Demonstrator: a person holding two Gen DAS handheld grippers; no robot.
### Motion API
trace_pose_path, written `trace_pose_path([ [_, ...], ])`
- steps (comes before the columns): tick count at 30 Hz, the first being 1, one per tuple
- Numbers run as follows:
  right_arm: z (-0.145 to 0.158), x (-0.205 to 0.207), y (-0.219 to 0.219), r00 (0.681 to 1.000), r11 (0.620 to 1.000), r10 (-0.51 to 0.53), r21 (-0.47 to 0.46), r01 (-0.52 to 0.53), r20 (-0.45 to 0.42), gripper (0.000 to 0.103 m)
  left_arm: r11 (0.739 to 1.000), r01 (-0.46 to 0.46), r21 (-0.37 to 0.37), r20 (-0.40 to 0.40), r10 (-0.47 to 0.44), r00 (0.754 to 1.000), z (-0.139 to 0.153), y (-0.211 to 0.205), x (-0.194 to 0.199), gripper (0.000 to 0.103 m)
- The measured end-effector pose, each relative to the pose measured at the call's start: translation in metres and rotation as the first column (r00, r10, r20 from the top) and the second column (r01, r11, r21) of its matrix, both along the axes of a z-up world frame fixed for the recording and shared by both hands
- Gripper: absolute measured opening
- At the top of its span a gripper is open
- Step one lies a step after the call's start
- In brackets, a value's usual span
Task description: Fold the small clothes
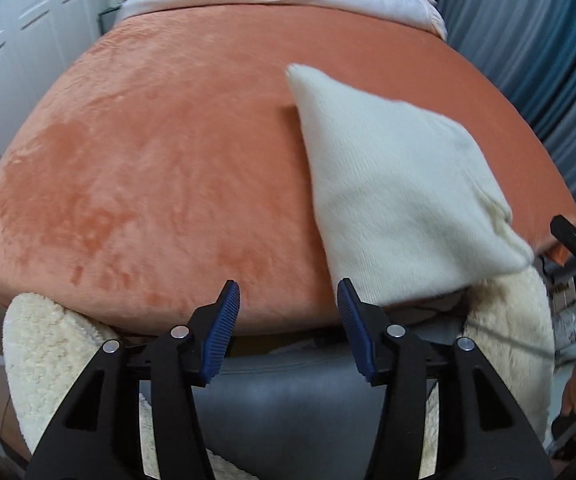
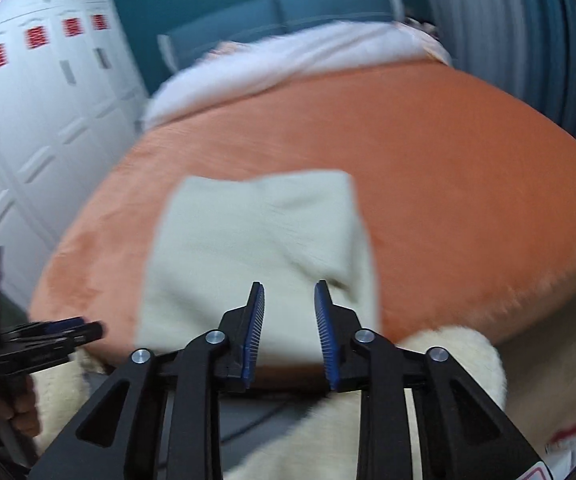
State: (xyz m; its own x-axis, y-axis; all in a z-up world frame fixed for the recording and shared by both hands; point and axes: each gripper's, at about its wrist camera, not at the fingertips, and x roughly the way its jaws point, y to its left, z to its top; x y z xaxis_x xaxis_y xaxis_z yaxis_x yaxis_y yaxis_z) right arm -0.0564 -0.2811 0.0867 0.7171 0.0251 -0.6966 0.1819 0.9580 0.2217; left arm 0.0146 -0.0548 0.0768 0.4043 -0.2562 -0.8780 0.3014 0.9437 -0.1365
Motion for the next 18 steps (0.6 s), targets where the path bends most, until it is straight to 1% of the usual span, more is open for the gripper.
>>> trace_pose_path([
  [2, 0.001, 0.016, 0.021, 0.996, 0.996, 0.091, -0.007, -0.091, 0.007, 0.023, 1.0, -0.027, -0.012, 0.006, 0.027, 1.0, 0.005, 0.002, 0.012, 0.049],
  [3, -0.005, 0.027, 0.033, 0.992, 0.992, 0.123, -0.015, -0.123, 0.002, 0.023, 0.999, -0.037, -0.009, 0.01, 0.038, 0.999, 0.006, 0.002, 0.017, 0.049],
  [4, -0.016, 0.04, 0.044, 0.988, 0.988, 0.153, -0.027, -0.154, -0.024, 0.023, 0.999, -0.045, -0.004, 0.016, 0.045, 0.999, 0.009, 0.0, 0.021, 0.049],
  [5, -0.034, 0.055, 0.053, 0.98, 0.982, 0.182, -0.032, -0.185, -0.085, 0.023, 0.999, -0.049, 0.0, 0.022, 0.049, 0.999, 0.011, -0.001, 0.023, 0.049],
  [6, -0.057, 0.072, 0.06, 0.964, 0.977, 0.202, -0.028, -0.21, -0.175, 0.022, 0.999, -0.051, 0.003, 0.029, 0.051, 0.998, 0.013, -0.003, 0.025, 0.049],
  [7, -0.086, 0.087, 0.063, 0.941, 0.975, 0.208, -0.022, -0.221, -0.267, 0.019, 0.999, -0.051, 0.005, 0.035, 0.051, 0.998, 0.015, -0.004, 0.026, 0.05],
  [8, -0.106, 0.096, 0.065, 0.923, 0.976, 0.201, -0.014, -0.218, -0.329, 0.016, 0.999, -0.05, 0.006, 0.039, 0.05, 0.998, 0.016, -0.006, 0.027, 0.051],
  [9, -0.111, 0.098, 0.062, 0.919, 0.978, 0.2, 0.006, -0.211, -0.339, 0.016, 0.999, -0.052, 0.009, 0.042, 0.051, 0.998, 0.017, -0.008, 0.029, 0.052],
  [11, -0.096, 0.095, 0.057, 0.925, 0.98, 0.196, 0.03, -0.197, -0.327, 0.015, 0.999, -0.052, -0.001, 0.045, 0.051, 0.998, 0.018, -0.01, 0.031, 0.054],
  [12, -0.087, 0.092, 0.052, 0.933, 0.982, 0.187, 0.043, -0.183, -0.307, 0.014, 0.999, -0.047, -0.011, 0.042, 0.048, 0.998, 0.019, -0.013, 0.034, 0.054],
  [13, -0.074, 0.085, 0.045, 0.948, 0.986, 0.169, 0.051, -0.161, -0.271, 0.013, 0.999, -0.041, -0.023, 0.039, 0.042, 0.998, 0.02, -0.016, 0.038, 0.054],
  [15, -0.055, 0.068, 0.032, 0.971, 0.993, 0.116, 0.023, -0.114, -0.21, 0.013, 0.999, -0.021, -0.042, 0.036, 0.022, 0.999, 0.019, -0.03, 0.046, 0.055],
  [16, -0.051, 0.06, 0.021, 0.978, 0.997, 0.07, -0.006, -0.073, -0.195, 0.014, 0.999, -0.009, -0.042, 0.037, 0.011, 0.999, 0.017, -0.038, 0.048, 0.055],
  [17, -0.053, 0.055, 0.011, 0.979, 0.999, 0.024, -0.03, -0.031, -0.202, 0.014, 0.999, 0.005, -0.034, 0.035, -0.003, 0.999, 0.012, -0.049, 0.052, 0.056],
  [18, -0.061, 0.054, 0.001, 0.972, 0.999, -0.02, -0.049, 0.009, -0.235, 0.014, 1.0, 0.016, -0.015, 0.031, -0.015, 0.999, 0.006, -0.059, 0.055, 0.056],
])
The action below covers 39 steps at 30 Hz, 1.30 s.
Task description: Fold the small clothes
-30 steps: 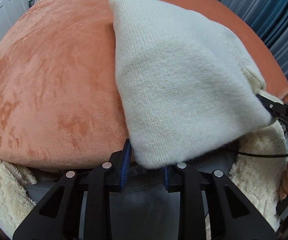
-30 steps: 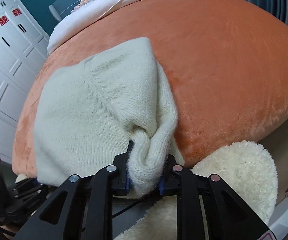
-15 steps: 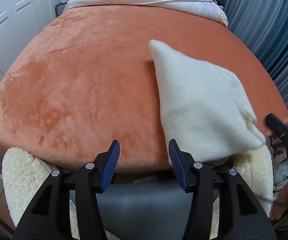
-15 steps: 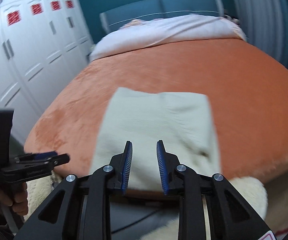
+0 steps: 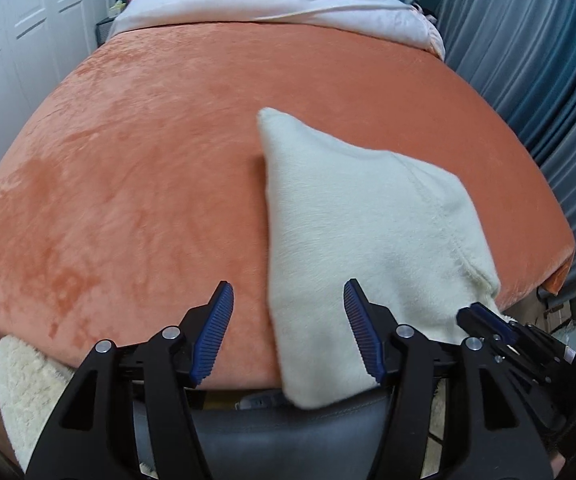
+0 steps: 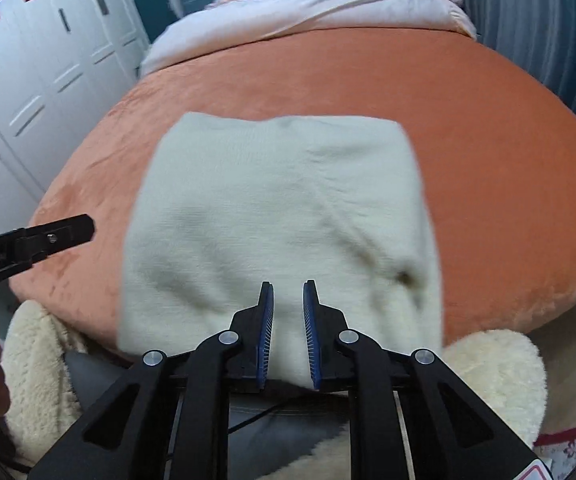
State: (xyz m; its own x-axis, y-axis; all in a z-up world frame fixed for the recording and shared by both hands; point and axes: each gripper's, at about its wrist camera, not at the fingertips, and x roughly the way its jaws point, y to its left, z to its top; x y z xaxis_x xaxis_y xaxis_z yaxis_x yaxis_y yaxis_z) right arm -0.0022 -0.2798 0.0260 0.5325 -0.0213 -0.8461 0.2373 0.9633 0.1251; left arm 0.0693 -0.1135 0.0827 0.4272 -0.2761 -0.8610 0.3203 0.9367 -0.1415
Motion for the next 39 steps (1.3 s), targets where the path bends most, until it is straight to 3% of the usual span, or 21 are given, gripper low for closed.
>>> trace_pose_path([
  [2, -0.031, 0.002, -0.027, 0.992, 0.998, -0.058, 0.011, 0.06, -0.113, 0.003, 0.998, 0.033, 0.054, -0.018, -0.032, 0.999, -0.019, -0.021, 0.006, 0.056],
  [3, -0.039, 0.001, -0.04, 0.986, 0.991, -0.082, 0.092, 0.096, -0.144, 0.001, 0.996, 0.049, 0.078, -0.026, -0.047, 0.999, -0.028, -0.029, 0.007, 0.058],
  [5, -0.026, -0.007, -0.053, 0.987, 0.976, -0.121, 0.172, 0.138, -0.103, 0.001, 0.993, 0.039, 0.109, -0.001, -0.04, 0.999, -0.032, -0.035, 0.007, 0.06],
  [9, 0.004, -0.014, -0.056, 0.991, 0.977, -0.137, 0.162, 0.136, -0.003, 0.007, 0.993, 0.024, 0.114, -0.004, -0.024, 1.0, -0.032, -0.035, 0.011, 0.065],
  [11, 0.008, -0.011, -0.058, 0.988, 0.98, -0.149, 0.135, 0.144, 0.027, 0.016, 0.993, 0.017, 0.115, -0.009, -0.016, 1.0, -0.033, -0.034, 0.012, 0.068],
  [12, 0.01, -0.008, -0.058, 0.986, 0.981, -0.16, 0.113, 0.156, 0.034, 0.032, 0.993, 0.015, 0.114, -0.009, -0.014, 1.0, -0.033, -0.033, 0.012, 0.069],
  [13, 0.014, -0.006, -0.06, 0.984, 0.98, -0.17, 0.113, 0.165, 0.043, 0.04, 0.993, 0.015, 0.119, -0.008, -0.014, 1.0, -0.033, -0.033, 0.011, 0.069],
  [15, 0.015, -0.004, -0.064, 0.98, 0.974, -0.191, 0.139, 0.181, 0.062, 0.041, 0.992, 0.019, 0.129, -0.003, -0.019, 1.0, -0.032, -0.034, 0.011, 0.069],
  [16, 0.012, -0.002, -0.066, 0.978, 0.971, -0.198, 0.151, 0.187, 0.061, 0.046, 0.991, 0.019, 0.13, -0.003, -0.018, 1.0, -0.033, -0.034, 0.011, 0.069],
  [18, -0.001, 0.006, -0.071, 0.982, 0.968, -0.189, 0.168, 0.184, 0.014, 0.051, 0.991, 0.011, 0.131, -0.004, -0.011, 1.0, -0.034, -0.034, 0.012, 0.07],
  [20, -0.015, 0.019, -0.067, 0.983, 0.965, -0.178, 0.191, 0.181, -0.036, 0.036, 0.991, 0.01, 0.136, -0.002, -0.01, 1.0, -0.034, -0.035, 0.012, 0.07],
  [22, -0.01, 0.017, -0.069, 0.985, 0.963, -0.174, 0.209, 0.171, 0.0, 0.019, 0.99, 0.014, 0.143, 0.002, -0.014, 1.0, -0.032, -0.035, 0.012, 0.07],
  [26, 0.019, 0.009, -0.068, 0.979, 0.974, -0.167, 0.174, 0.145, 0.115, 0.017, 0.991, 0.014, 0.134, -0.003, -0.014, 1.0, -0.03, -0.037, 0.011, 0.07],
  [29, -0.006, 0.018, -0.07, 0.988, 0.981, -0.152, 0.125, 0.148, 0.028, 0.017, 0.99, 0.024, 0.141, -0.006, -0.023, 1.0, -0.031, -0.04, 0.011, 0.07],
  [31, -0.034, 0.023, -0.078, 0.985, 0.973, -0.164, 0.159, 0.169, -0.045, 0.021, 0.989, 0.031, 0.145, -0.013, -0.029, 0.999, -0.033, -0.043, 0.01, 0.071],
  [36, 0.0, 0.012, -0.077, 0.984, 0.967, -0.177, 0.187, 0.174, -0.002, 0.022, 0.99, 0.019, 0.143, -0.01, -0.018, 1.0, -0.031, -0.04, 0.009, 0.071],
  [39, 0.02, -0.009, -0.067, 0.983, 0.977, -0.172, 0.136, 0.163, 0.065, 0.022, 0.994, -0.001, 0.107, -0.041, 0.005, 0.999, -0.029, -0.031, 0.009, 0.071],
])
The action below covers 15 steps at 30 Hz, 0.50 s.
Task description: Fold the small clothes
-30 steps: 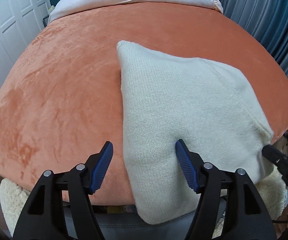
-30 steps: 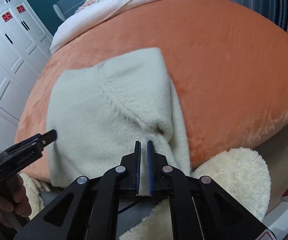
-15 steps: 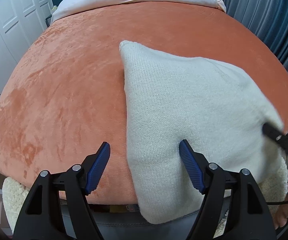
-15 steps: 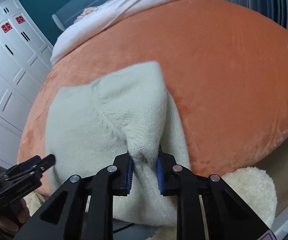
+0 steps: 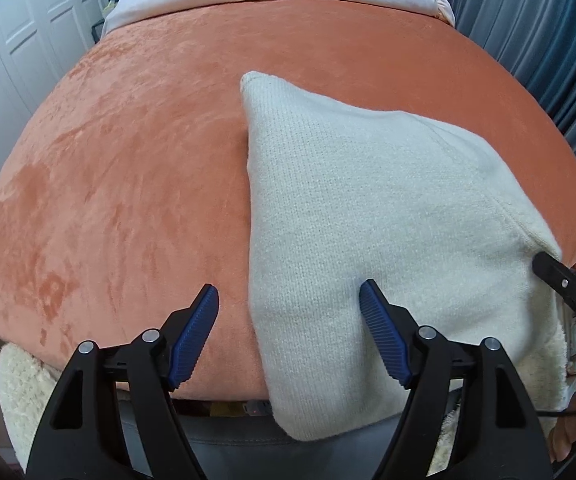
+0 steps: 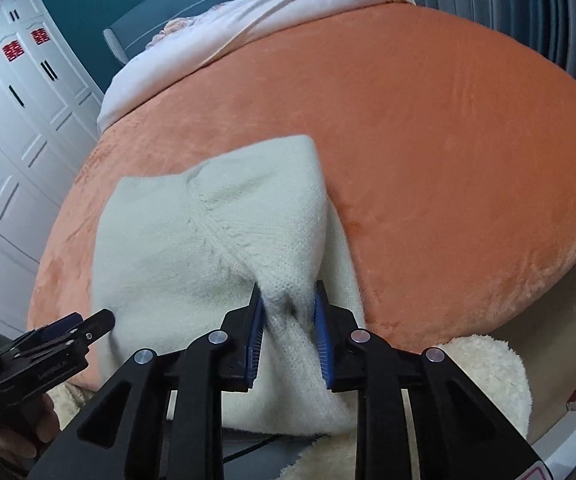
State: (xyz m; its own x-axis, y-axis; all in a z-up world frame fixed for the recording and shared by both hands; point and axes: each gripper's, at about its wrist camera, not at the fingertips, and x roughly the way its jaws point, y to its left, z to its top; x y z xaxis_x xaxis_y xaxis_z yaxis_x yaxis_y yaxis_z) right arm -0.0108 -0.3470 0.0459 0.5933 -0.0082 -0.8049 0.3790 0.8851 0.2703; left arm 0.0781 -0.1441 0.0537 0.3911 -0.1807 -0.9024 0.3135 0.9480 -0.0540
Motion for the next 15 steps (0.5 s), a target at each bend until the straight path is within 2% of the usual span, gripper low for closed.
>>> trace_pose_path([
  [3, 0.009, -0.011, 0.009, 1.0, 0.998, 0.002, -0.056, -0.001, 0.013, 0.02, 1.0, -0.02, -0.02, -0.025, 0.019, 1.0, 0.0, 0.01, -0.006, 0.07],
  [6, 0.025, -0.015, 0.013, 0.998, 0.998, 0.025, -0.058, -0.021, 0.064, 0.019, 1.0, -0.017, -0.003, -0.03, 0.017, 0.999, -0.003, 0.014, -0.011, 0.07],
  [9, 0.029, -0.001, 0.023, 0.996, 0.995, 0.076, -0.063, -0.072, 0.056, 0.017, 1.0, -0.02, 0.003, -0.038, 0.02, 0.999, -0.008, 0.014, -0.012, 0.073],
  [11, 0.016, 0.013, 0.026, 0.995, 0.991, 0.097, -0.094, -0.097, 0.0, 0.017, 1.0, -0.021, 0.011, -0.034, 0.021, 0.999, -0.009, 0.012, -0.011, 0.075],
  [14, -0.034, 0.042, 0.021, 0.98, 0.988, 0.096, -0.103, -0.114, -0.172, 0.002, 1.0, -0.005, 0.018, -0.038, 0.005, 0.999, -0.011, 0.011, -0.011, 0.077],
  [15, -0.038, 0.041, 0.018, 0.983, 0.991, 0.084, -0.093, -0.101, -0.164, 0.002, 1.0, -0.003, 0.013, -0.045, 0.004, 0.999, -0.009, 0.011, -0.012, 0.077],
])
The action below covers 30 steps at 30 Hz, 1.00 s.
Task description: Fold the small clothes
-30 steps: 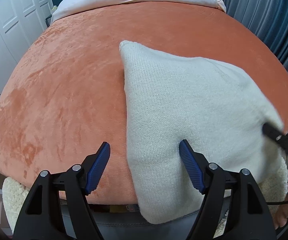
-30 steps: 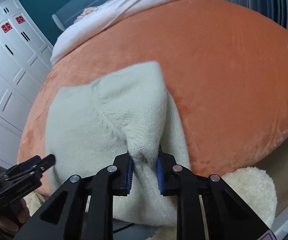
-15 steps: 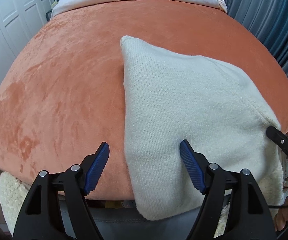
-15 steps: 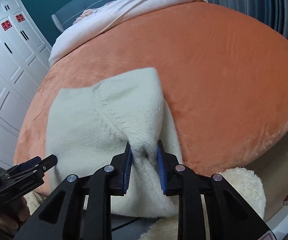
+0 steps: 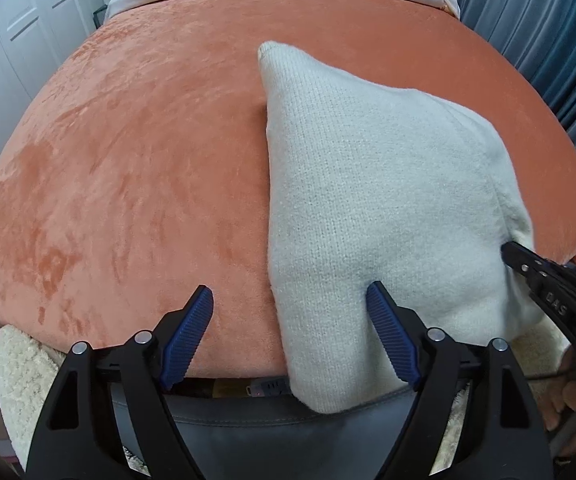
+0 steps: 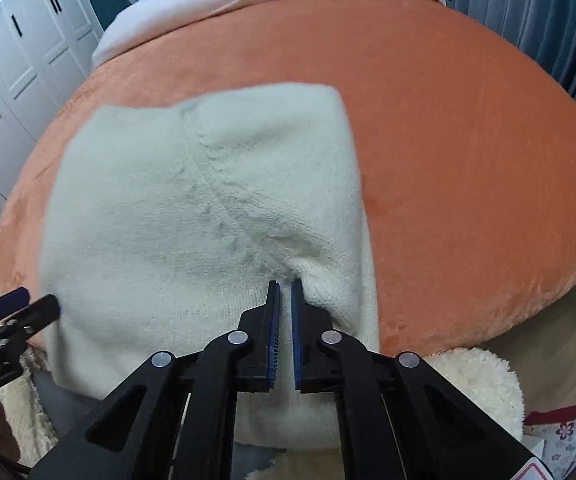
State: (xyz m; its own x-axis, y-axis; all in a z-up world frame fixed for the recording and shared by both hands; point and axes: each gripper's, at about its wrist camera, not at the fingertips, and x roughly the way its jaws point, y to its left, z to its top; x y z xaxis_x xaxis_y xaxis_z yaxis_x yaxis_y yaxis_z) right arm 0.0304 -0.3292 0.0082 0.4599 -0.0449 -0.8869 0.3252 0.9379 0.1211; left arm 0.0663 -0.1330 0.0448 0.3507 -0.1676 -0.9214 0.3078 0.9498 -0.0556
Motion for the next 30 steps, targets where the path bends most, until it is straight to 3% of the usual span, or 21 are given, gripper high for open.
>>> trace_pose_path([
  [3, 0.027, -0.016, 0.003, 0.998, 1.0, -0.015, 0.027, 0.014, 0.06, 0.002, 0.999, 0.002, -0.038, 0.021, -0.001, 1.0, 0.015, 0.005, -0.004, 0.075],
  [5, 0.041, -0.028, 0.006, 0.996, 1.0, -0.006, -0.009, 0.006, 0.091, 0.003, 0.998, 0.009, -0.059, 0.035, -0.007, 0.999, 0.022, 0.004, -0.006, 0.076],
  [8, 0.019, -0.03, 0.004, 1.0, 0.996, 0.008, -0.091, -0.008, -0.005, 0.004, 1.0, 0.029, -0.012, 0.019, -0.028, 0.999, 0.008, -0.007, -0.002, 0.076],
  [10, -0.005, -0.029, -0.007, 0.996, 0.999, -0.014, -0.048, 0.01, -0.09, 0.006, 1.0, 0.03, -0.002, -0.025, -0.03, 0.999, -0.007, -0.013, 0.0, 0.077],
  [14, 0.025, -0.046, -0.018, 0.998, 0.997, -0.066, 0.041, 0.066, 0.004, 0.013, 0.999, 0.025, -0.039, -0.034, -0.027, 0.999, 0.0, -0.009, -0.005, 0.076],
  [17, 0.043, -0.056, -0.028, 0.996, 0.996, -0.067, 0.067, 0.063, 0.063, 0.031, 0.99, 0.017, -0.138, -0.029, -0.021, 0.999, 0.008, -0.002, -0.006, 0.087],
  [19, 0.044, -0.056, -0.041, 0.993, 0.99, -0.077, 0.125, 0.065, 0.09, 0.06, 0.983, -0.004, -0.185, -0.04, -0.004, 0.999, 0.008, 0.0, -0.001, 0.087],
  [20, 0.041, -0.051, -0.047, 0.993, 0.986, -0.081, 0.155, 0.067, 0.086, 0.062, 0.982, -0.015, -0.188, -0.054, 0.005, 0.999, 0.006, -0.001, 0.002, 0.087],
  [26, 0.012, 0.0, -0.048, 0.997, 0.961, -0.063, 0.274, 0.047, 0.05, 0.058, 0.986, -0.039, -0.164, -0.033, 0.034, 0.999, 0.014, -0.002, 0.007, 0.087],
  [28, 0.012, 0.015, -0.039, 0.998, 0.97, -0.034, 0.242, 0.022, 0.045, 0.02, 0.986, -0.041, -0.163, -0.022, 0.038, 0.999, 0.018, 0.001, 0.009, 0.087],
  [30, 0.049, 0.012, -0.026, 0.986, 0.973, 0.005, 0.227, -0.044, 0.168, 0.012, 0.983, -0.054, -0.174, -0.001, 0.054, 0.999, 0.028, 0.007, 0.01, 0.087],
])
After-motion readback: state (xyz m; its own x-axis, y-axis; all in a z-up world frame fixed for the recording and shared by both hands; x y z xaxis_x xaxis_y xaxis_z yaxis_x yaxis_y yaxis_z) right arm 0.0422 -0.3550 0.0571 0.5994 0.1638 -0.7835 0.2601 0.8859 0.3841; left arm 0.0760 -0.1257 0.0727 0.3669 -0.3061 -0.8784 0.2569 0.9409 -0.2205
